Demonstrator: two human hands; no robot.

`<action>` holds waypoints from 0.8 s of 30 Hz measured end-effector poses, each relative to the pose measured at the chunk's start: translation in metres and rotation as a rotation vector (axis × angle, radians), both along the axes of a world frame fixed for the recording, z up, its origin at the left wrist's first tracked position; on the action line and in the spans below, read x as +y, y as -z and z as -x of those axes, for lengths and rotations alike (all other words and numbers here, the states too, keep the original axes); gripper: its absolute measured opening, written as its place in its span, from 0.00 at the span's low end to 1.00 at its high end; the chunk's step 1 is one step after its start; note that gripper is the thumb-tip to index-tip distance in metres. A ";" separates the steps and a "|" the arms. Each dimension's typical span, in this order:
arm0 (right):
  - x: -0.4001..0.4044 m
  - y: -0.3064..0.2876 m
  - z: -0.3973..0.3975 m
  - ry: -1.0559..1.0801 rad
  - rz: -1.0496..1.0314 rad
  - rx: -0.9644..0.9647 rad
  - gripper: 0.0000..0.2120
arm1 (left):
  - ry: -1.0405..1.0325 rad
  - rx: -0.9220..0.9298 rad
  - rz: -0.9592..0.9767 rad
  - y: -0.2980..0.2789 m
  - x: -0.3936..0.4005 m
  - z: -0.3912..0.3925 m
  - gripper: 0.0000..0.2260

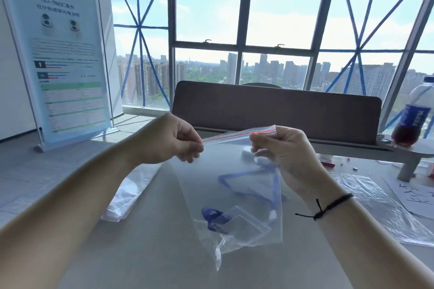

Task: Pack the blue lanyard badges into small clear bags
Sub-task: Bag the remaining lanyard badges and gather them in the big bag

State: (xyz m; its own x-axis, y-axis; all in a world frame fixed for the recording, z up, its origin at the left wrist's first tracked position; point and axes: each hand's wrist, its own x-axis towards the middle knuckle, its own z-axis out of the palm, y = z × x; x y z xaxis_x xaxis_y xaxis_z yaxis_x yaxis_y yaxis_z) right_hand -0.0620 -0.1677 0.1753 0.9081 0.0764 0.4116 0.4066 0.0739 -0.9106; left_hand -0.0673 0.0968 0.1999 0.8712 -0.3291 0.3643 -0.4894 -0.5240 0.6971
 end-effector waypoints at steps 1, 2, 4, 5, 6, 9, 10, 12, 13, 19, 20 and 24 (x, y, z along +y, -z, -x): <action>0.000 0.000 -0.001 -0.011 -0.008 0.001 0.09 | -0.006 0.007 0.016 0.002 0.006 0.000 0.02; 0.001 0.001 -0.001 -0.025 -0.014 0.001 0.08 | -0.010 0.016 0.034 0.004 0.012 0.000 0.02; 0.006 0.003 -0.001 -0.045 -0.028 0.008 0.07 | -0.011 0.038 0.087 0.008 0.020 0.001 0.03; 0.011 0.004 -0.001 -0.058 -0.047 0.019 0.07 | -0.014 0.047 0.120 0.010 0.023 0.001 0.04; 0.016 0.005 -0.002 -0.075 -0.078 0.036 0.07 | -0.021 0.046 0.158 0.013 0.026 0.000 0.04; 0.036 0.005 -0.006 -0.128 -0.209 0.119 0.05 | -0.059 0.064 0.372 0.032 0.037 -0.007 0.10; 0.044 0.004 -0.009 -0.139 -0.261 0.145 0.05 | -0.045 0.110 0.458 0.043 0.041 -0.009 0.17; 0.058 0.002 -0.014 -0.159 -0.336 0.179 0.05 | 0.015 0.256 0.537 0.072 0.048 -0.010 0.35; 0.065 0.000 -0.018 -0.173 -0.361 0.186 0.05 | 0.035 0.334 0.535 0.089 0.048 -0.008 0.41; 0.090 -0.010 -0.042 -0.138 -0.472 0.225 0.02 | -0.037 0.514 0.450 0.173 0.048 -0.006 0.10; 0.090 -0.010 -0.046 -0.119 -0.487 0.229 0.02 | -0.081 0.550 0.488 0.176 0.053 -0.006 0.05; 0.088 -0.001 -0.068 -0.050 -0.514 0.272 0.06 | -0.173 0.631 0.684 0.177 0.086 -0.005 0.05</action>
